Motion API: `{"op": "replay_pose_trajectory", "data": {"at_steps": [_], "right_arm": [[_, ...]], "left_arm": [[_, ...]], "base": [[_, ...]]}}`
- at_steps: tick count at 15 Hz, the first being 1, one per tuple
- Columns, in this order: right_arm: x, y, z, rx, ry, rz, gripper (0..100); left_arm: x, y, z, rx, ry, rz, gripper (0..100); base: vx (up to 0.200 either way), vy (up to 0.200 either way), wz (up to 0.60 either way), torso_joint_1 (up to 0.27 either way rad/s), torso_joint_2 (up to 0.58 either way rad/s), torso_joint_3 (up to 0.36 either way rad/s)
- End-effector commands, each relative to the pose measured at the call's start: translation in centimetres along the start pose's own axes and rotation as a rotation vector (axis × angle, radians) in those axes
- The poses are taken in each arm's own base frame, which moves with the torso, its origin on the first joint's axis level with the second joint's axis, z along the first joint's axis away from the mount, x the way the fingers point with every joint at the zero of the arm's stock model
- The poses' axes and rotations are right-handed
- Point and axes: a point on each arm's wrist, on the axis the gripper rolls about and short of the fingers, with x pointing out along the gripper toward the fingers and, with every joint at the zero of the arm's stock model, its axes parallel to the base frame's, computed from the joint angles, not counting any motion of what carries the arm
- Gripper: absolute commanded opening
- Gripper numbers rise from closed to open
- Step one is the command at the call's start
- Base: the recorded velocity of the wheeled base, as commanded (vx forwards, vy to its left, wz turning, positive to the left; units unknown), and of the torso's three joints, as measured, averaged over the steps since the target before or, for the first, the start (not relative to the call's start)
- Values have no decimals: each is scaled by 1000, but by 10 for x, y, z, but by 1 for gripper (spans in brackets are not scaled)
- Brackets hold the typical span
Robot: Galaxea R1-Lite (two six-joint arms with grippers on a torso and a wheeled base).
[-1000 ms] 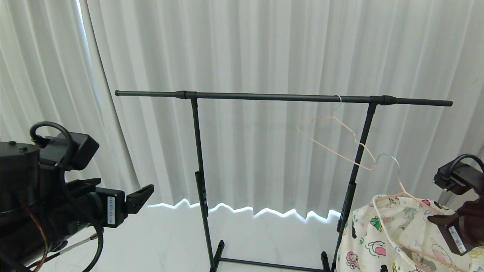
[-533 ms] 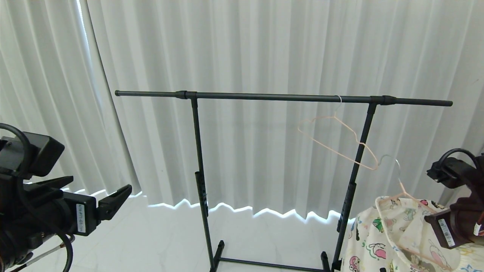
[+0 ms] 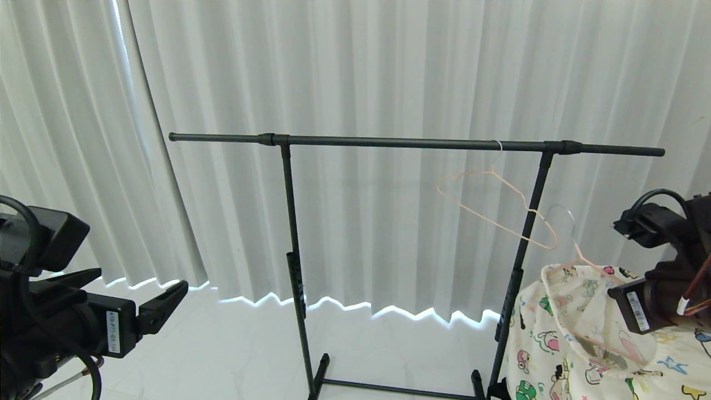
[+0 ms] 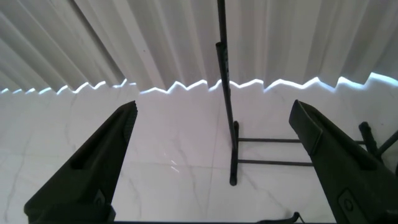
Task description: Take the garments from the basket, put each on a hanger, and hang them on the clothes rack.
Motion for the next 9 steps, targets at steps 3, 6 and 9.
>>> {"op": "replay_pose_trajectory", "data": {"at_steps": [3, 6, 9], "right_arm": [[-1, 5, 22, 5, -51, 22, 0], [4, 18, 39, 8, -124, 64, 0], [10, 32, 55, 44, -227, 145, 0]], "left_arm": [[0, -1, -1, 2, 3, -8, 100], [0, -1, -1, 1, 0, -7, 100], [0, -1, -1, 1, 0, -7, 100]], "base": [[200, 0, 0, -2, 1, 1], [200, 0, 0, 9, -1, 4], [200, 0, 0, 4, 4, 6]]}}
